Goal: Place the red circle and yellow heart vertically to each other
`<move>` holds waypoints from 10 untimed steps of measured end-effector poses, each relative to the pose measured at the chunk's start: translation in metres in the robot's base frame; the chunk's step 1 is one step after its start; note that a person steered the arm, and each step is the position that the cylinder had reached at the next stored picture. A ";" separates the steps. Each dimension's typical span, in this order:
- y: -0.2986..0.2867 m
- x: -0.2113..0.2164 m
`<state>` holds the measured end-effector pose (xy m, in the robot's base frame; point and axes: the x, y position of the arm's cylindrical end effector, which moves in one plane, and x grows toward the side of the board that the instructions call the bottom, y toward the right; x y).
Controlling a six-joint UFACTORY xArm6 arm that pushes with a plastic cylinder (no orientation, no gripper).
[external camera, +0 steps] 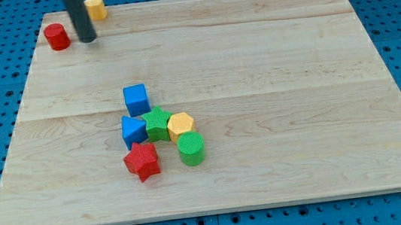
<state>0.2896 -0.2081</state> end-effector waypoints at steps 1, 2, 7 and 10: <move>-0.057 0.036; -0.068 -0.019; 0.111 -0.096; 0.040 -0.098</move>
<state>0.1912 -0.1677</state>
